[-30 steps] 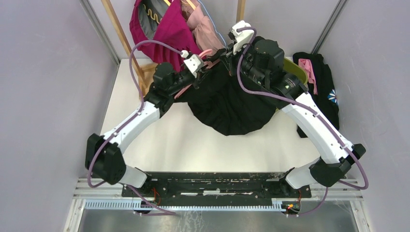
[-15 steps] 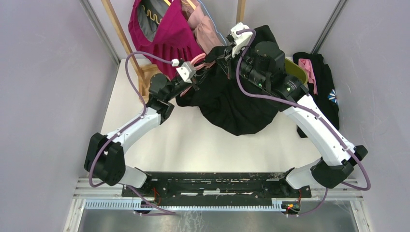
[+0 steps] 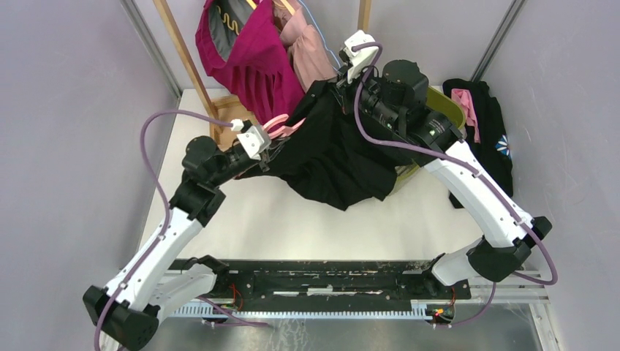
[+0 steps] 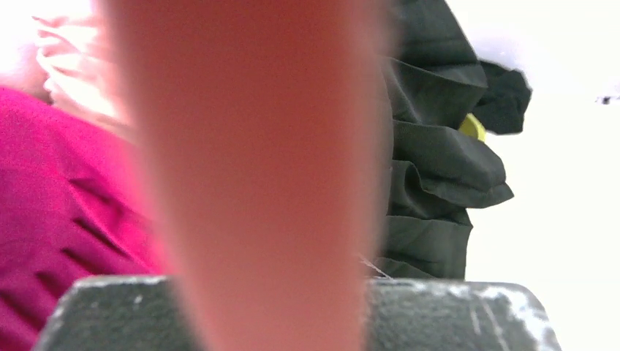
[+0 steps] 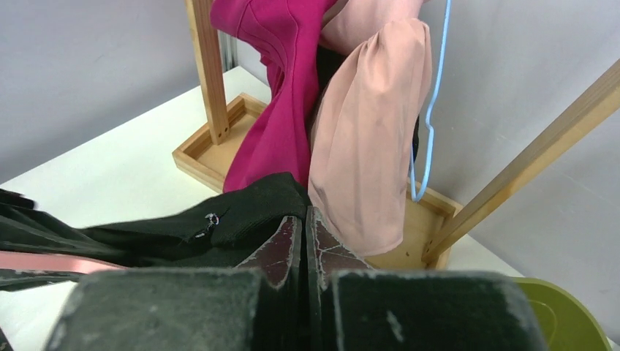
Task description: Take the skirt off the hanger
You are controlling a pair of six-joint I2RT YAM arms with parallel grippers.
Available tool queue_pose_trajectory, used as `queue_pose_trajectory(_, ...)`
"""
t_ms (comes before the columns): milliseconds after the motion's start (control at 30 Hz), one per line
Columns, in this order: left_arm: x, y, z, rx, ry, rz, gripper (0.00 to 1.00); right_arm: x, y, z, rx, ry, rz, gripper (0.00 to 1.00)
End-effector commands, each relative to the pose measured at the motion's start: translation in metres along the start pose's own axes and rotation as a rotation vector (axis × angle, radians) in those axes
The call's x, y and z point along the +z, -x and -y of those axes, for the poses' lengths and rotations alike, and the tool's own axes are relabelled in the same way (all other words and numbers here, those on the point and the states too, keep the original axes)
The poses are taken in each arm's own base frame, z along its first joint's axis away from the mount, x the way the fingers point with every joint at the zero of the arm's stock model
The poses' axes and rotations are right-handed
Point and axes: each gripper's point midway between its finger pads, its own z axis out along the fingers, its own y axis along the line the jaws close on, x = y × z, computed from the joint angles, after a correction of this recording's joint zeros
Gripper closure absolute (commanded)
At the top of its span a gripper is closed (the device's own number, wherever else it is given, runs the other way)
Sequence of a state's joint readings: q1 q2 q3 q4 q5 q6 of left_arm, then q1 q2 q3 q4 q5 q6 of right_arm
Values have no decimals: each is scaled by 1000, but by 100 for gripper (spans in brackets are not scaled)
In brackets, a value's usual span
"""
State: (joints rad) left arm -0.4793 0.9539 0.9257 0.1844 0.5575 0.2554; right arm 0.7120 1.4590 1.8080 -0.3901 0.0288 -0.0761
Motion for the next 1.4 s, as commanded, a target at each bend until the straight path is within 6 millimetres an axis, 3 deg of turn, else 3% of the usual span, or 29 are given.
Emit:
queue_pose_trajectory(0, -35, 41, -17, 252, 117, 7, 97, 2, -5, 54, -46, -197, -24, 99)
queue_pose_trajectory(100, -51, 25, -45, 290, 278, -98, 97, -2, -9, 64, -52, -226, -37, 99)
queue_pose_trajectory(167, -57, 24, -49, 316, 303, -120, 97, -8, -10, 72, -57, -246, -42, 99)
queue_pose_trajectory(400, -77, 31, -60, 343, 368, -181, 97, -22, -18, 99, -60, -313, -56, 99)
queue_pose_trajectory(600, -88, 51, -79, 341, 458, -185, 97, -22, -41, 120, -39, -348, -96, 99)
queue_pose_trajectory(767, -91, 76, -104, 359, 558, -175, 97, -22, -72, 133, -15, -369, -146, 99)
queue_pose_trajectory(933, -92, 75, -126, 355, 633, -221, 97, -32, -86, 153, 6, -413, -164, 99)
queue_pose_trajectory(1067, -84, 63, -129, 317, 618, -211, 97, -42, -81, 165, 8, -441, -153, 99)
queue_pose_trajectory(1167, -82, 73, -128, 292, 602, -136, 97, -46, -82, 174, -4, -473, -171, 99)
queue_pose_trajectory(1367, -88, 86, -136, 298, 625, -119, 97, -46, -108, 195, 45, -499, -198, 99)
